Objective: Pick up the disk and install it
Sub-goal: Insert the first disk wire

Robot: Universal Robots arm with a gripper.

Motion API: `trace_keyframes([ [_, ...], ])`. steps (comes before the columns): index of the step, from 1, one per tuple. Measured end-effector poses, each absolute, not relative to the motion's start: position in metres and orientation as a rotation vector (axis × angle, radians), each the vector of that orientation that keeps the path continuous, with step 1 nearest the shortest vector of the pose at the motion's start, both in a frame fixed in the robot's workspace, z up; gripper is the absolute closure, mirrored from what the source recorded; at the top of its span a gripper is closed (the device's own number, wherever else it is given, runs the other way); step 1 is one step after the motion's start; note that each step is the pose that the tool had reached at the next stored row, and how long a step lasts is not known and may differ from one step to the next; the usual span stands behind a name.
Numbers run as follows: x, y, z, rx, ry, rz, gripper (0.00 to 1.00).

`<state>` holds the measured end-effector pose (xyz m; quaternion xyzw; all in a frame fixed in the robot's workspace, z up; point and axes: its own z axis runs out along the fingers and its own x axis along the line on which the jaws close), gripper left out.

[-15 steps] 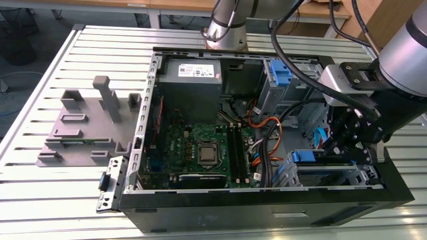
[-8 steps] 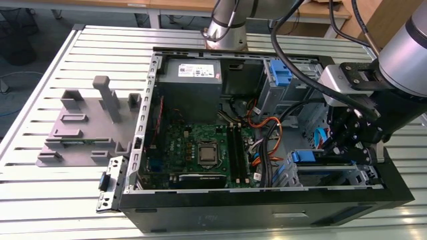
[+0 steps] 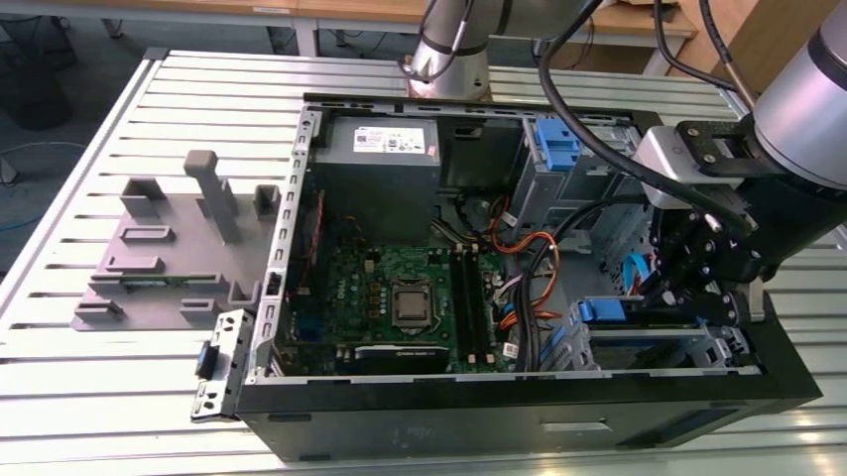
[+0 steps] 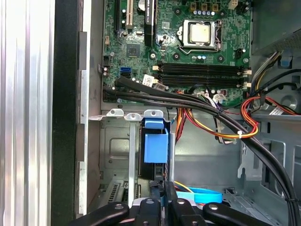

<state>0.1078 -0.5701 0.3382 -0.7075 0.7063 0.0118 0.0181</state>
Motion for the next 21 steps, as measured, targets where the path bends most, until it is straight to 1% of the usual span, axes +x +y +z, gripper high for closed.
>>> trace_keyframes([
  [6, 0.1078, -0.5701, 0.3383, -2.19, 2.187, 0.05, 0.84],
  [21, 0.1074, -0.5702, 0.3357, -2.189, 2.185, 0.048, 0.84],
])
